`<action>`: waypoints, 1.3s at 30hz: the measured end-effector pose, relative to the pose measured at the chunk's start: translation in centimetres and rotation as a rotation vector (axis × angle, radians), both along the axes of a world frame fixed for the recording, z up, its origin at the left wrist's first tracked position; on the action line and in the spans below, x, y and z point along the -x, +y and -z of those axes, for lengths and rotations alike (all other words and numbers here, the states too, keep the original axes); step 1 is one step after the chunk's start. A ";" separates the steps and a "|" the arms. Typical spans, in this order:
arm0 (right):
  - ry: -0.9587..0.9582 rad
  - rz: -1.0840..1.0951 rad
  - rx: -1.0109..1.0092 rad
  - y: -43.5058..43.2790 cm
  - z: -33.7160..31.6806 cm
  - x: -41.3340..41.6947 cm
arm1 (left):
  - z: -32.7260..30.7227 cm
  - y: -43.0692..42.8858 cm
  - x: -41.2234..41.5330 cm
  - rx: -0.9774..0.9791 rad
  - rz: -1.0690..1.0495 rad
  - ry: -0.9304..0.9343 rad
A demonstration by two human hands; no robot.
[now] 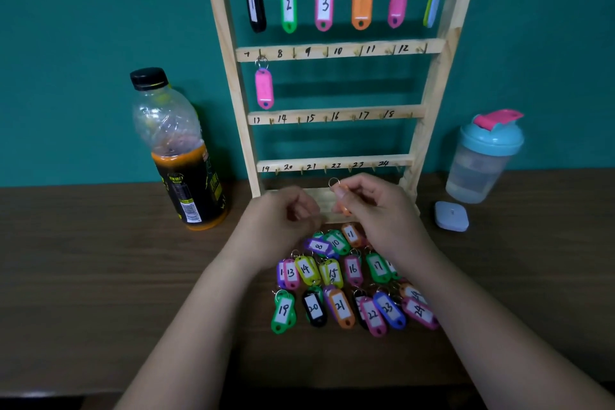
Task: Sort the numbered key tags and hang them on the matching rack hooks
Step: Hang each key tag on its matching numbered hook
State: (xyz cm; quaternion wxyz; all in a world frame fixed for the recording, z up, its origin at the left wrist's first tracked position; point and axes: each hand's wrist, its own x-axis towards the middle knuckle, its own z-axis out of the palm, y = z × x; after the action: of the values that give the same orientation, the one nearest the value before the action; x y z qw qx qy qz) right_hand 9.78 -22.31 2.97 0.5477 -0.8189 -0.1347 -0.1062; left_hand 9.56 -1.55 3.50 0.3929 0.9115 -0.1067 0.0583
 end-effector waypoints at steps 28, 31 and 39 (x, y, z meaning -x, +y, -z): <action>-0.034 0.012 -0.085 0.8 -0.8 0.8 | -1.4 0.9 0.7 0.346 0.147 0.126; -0.097 0.045 -0.134 1.5 -2.2 0.9 | -2.2 1.1 0.9 0.364 0.162 0.096; -0.261 0.175 -0.198 4.8 -7.6 -0.7 | -3.4 1.4 0.7 0.542 0.101 0.086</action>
State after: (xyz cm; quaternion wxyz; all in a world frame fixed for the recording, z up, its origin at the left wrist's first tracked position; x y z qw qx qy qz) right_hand 10.49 -17.48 10.55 0.5921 -0.7488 -0.1219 -0.2717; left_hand 8.90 -0.15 6.93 0.6291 0.7683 -0.1156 0.0262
